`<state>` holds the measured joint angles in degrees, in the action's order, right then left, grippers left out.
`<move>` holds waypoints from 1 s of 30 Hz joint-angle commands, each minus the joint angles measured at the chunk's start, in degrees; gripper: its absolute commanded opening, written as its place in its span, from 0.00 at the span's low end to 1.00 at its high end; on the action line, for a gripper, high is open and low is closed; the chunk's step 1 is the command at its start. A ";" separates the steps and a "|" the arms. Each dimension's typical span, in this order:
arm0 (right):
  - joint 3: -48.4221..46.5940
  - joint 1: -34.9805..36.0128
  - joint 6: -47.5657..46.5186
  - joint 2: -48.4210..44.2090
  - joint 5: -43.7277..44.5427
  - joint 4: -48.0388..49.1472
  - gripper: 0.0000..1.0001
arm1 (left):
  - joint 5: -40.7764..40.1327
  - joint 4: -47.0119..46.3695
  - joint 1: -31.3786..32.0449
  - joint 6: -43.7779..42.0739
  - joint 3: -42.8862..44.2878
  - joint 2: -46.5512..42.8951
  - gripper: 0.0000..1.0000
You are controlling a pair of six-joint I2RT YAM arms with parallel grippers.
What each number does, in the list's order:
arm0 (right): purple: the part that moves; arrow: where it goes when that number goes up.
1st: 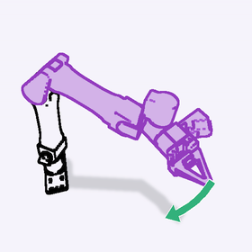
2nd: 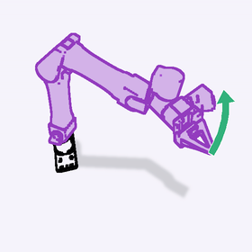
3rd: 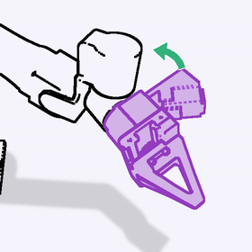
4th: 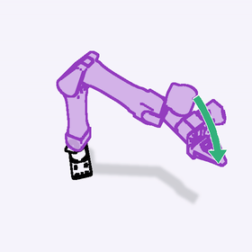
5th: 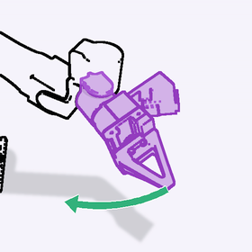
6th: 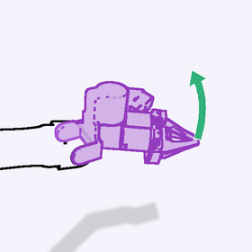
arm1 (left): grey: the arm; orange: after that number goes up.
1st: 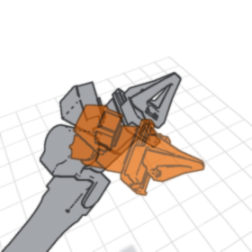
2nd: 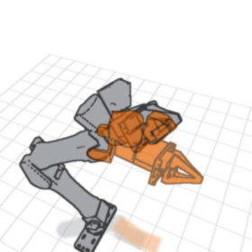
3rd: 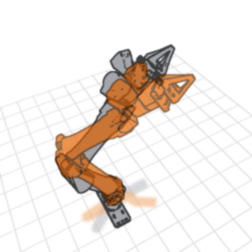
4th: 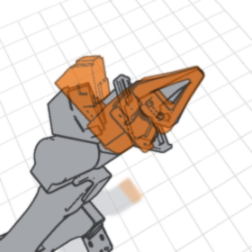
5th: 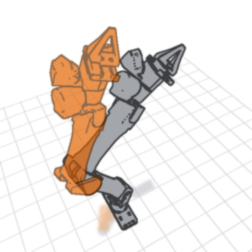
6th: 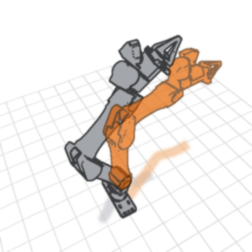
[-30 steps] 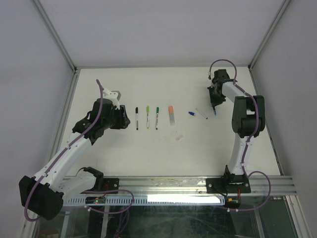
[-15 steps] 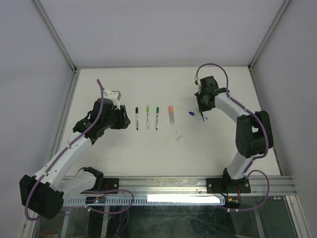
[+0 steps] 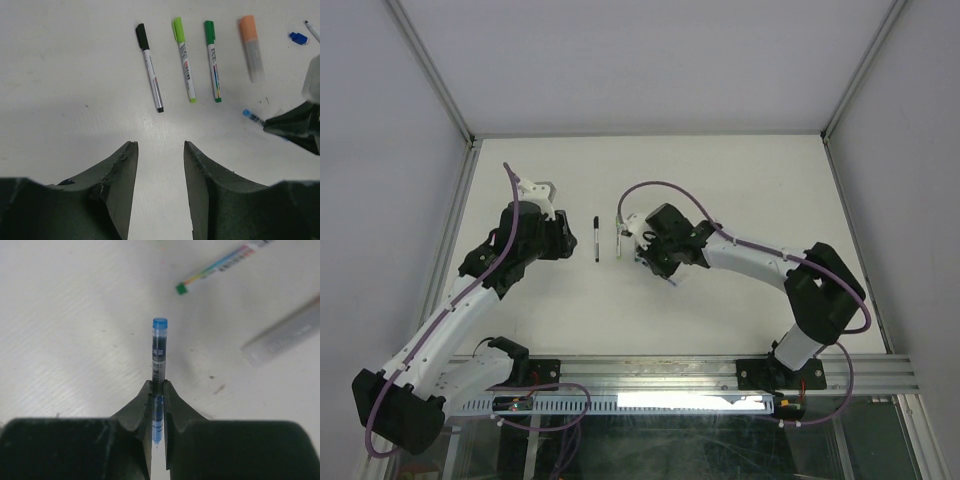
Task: Insert the pens into the pen caps
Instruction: Place the pen at the center of the board.
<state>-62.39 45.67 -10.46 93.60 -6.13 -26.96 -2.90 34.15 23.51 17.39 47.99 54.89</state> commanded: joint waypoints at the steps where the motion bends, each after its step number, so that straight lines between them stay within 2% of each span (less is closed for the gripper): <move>1: 0.42 4.98 -10.36 -1.31 -5.31 1.77 0.10 | -5.49 -2.56 -0.72 1.20 0.12 -4.75 0.43; 9: -0.41 12.24 -26.58 1.36 -9.25 -7.22 0.12 | -6.10 -2.31 -0.74 1.46 0.14 -5.08 0.44; 18: 0.52 17.17 -40.59 1.25 -5.31 -9.77 0.15 | -5.29 -2.34 -0.74 1.33 0.19 -4.30 0.43; 24: 2.04 19.87 -44.08 3.20 -0.90 -10.64 0.19 | -4.50 -2.34 -0.72 1.11 0.18 -3.57 0.43; 30: 1.92 21.10 -42.43 3.28 -0.49 -10.38 0.26 | -4.07 -2.29 -0.71 0.98 0.21 -2.99 0.43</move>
<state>-59.75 66.08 -52.49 97.62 -7.99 -37.60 -7.46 34.20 23.51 18.63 47.94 51.77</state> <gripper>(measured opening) 0.247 0.432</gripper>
